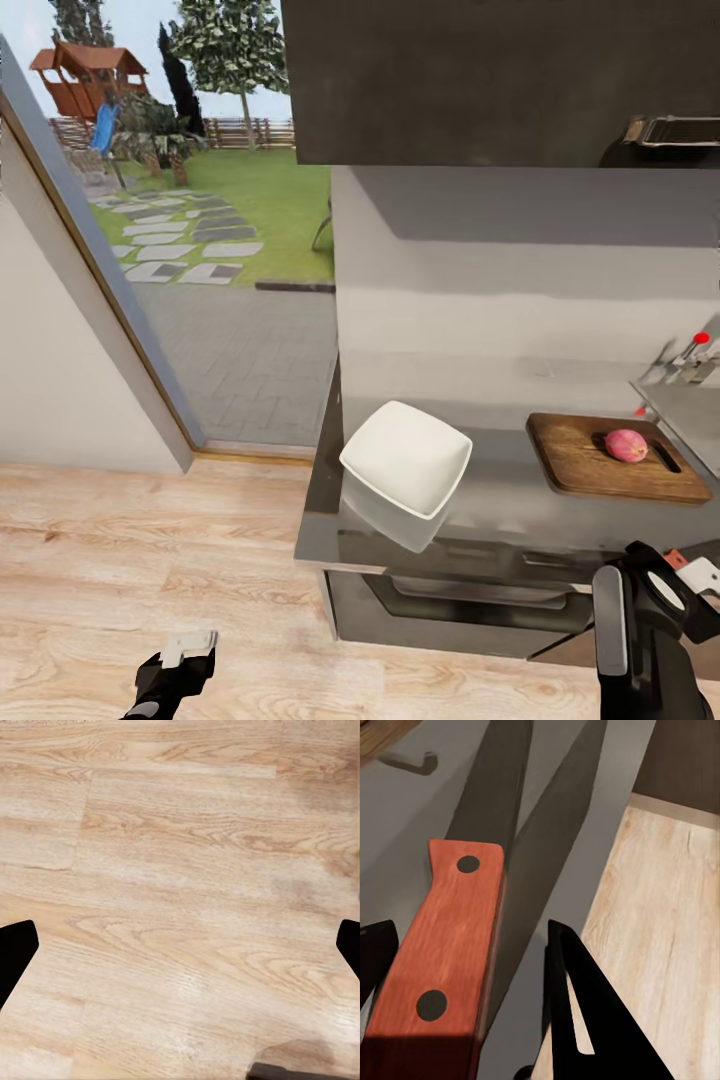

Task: In the kitchen, take the Vidalia onion out of the sink, dice it on the chopping board with the paring knife, put the diced onion into the bowl on the countertop, then place both the paring knife and the chopping board into the sink.

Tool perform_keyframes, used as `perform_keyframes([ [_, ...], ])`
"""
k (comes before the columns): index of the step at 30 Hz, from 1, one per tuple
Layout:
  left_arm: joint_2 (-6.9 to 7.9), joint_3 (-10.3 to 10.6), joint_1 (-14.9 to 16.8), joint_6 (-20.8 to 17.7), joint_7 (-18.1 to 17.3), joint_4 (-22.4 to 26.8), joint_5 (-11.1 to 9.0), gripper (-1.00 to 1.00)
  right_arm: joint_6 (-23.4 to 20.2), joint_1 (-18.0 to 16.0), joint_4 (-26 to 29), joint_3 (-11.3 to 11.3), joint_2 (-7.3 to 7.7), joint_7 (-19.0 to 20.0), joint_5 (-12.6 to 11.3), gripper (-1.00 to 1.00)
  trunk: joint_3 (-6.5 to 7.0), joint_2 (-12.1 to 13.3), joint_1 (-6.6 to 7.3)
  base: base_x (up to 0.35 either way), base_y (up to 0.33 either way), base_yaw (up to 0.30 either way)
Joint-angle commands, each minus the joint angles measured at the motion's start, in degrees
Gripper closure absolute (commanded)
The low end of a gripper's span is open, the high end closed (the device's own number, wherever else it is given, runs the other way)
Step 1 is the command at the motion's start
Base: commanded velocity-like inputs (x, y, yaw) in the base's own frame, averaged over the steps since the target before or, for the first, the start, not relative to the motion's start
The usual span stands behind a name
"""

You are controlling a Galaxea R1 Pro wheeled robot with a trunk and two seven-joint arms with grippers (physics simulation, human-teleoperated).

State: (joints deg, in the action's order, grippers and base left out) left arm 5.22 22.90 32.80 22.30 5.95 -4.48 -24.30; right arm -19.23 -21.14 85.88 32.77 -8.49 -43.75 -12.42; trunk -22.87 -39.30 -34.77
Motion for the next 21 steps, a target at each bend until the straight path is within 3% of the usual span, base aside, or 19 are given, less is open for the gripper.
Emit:
perform_keyframes([
  [1,-0.03,0.5,0.1,0.3,0.1,-0.2,-0.3,-1.00,-1.1,0.0,-0.8,0.1,-0.03,-0.3,-0.6,1.00,0.01,-0.1,-0.02,0.000,0.000,0.000],
  [21,-0.03,0.5,0.1,0.3,0.0,-0.2,-0.3,-1.00,-1.1,0.0,-0.8,0.2,-0.02,-0.3,-0.6,1.00,1.78,-0.1,-0.02,0.000,0.000,0.000],
])
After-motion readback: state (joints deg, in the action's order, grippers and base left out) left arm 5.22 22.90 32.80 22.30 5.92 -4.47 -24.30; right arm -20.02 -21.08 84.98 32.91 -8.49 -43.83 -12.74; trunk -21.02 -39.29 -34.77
